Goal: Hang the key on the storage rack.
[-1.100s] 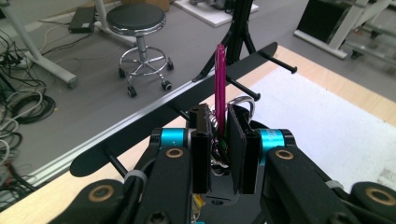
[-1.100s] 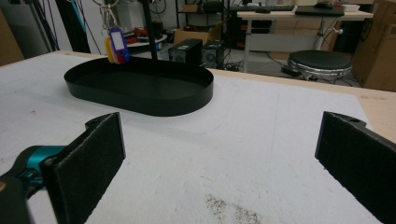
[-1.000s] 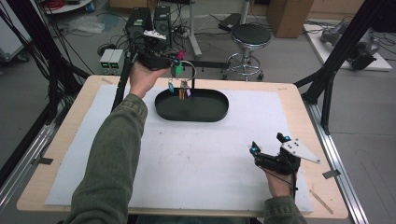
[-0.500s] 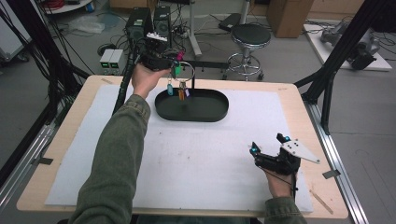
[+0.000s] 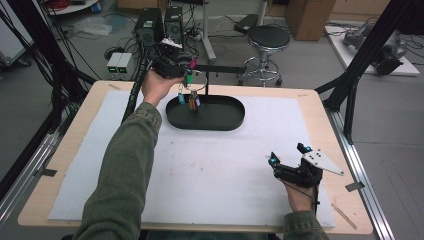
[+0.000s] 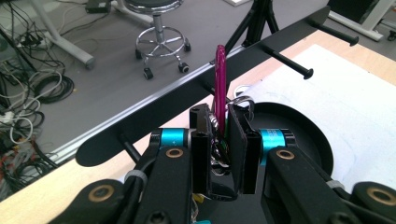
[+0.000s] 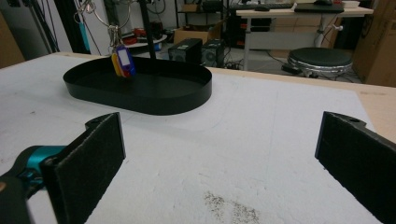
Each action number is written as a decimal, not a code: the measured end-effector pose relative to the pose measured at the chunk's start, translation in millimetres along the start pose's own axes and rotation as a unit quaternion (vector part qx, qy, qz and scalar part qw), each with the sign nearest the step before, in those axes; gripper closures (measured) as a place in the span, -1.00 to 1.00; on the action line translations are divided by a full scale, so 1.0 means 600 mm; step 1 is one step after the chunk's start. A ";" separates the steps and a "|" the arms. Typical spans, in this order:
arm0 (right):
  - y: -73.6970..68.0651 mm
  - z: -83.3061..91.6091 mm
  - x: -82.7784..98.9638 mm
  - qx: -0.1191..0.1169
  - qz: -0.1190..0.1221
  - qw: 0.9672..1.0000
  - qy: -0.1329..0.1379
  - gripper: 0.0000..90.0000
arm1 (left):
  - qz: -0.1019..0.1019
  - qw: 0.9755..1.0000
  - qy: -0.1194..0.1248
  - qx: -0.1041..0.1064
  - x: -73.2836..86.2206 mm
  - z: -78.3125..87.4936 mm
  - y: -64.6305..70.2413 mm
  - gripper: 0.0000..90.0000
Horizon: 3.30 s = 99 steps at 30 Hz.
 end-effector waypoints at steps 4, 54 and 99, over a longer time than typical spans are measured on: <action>-0.001 0.000 0.000 0.000 0.001 1.000 0.000 -0.99 | 0.012 1.000 -0.016 0.000 0.007 -0.003 0.002 0.74; 0.000 -0.001 0.001 0.002 -0.001 1.000 -0.002 -0.99 | 0.050 0.997 0.035 0.040 0.100 0.114 -0.022 -0.96; -0.001 0.000 0.002 -0.001 -0.005 1.000 -0.004 -0.99 | 0.032 0.995 0.093 0.000 0.224 0.225 -0.045 -0.96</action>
Point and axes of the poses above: each handheld gripper's, and its own axes: z roughly backward along the jaws, x roughly out of its underside, y roughly to its right, the point moved 9 cm from there along -z, roughly forward along the jaws, and after that the axes turned 14 degrees about z, right-handed, at the moved point
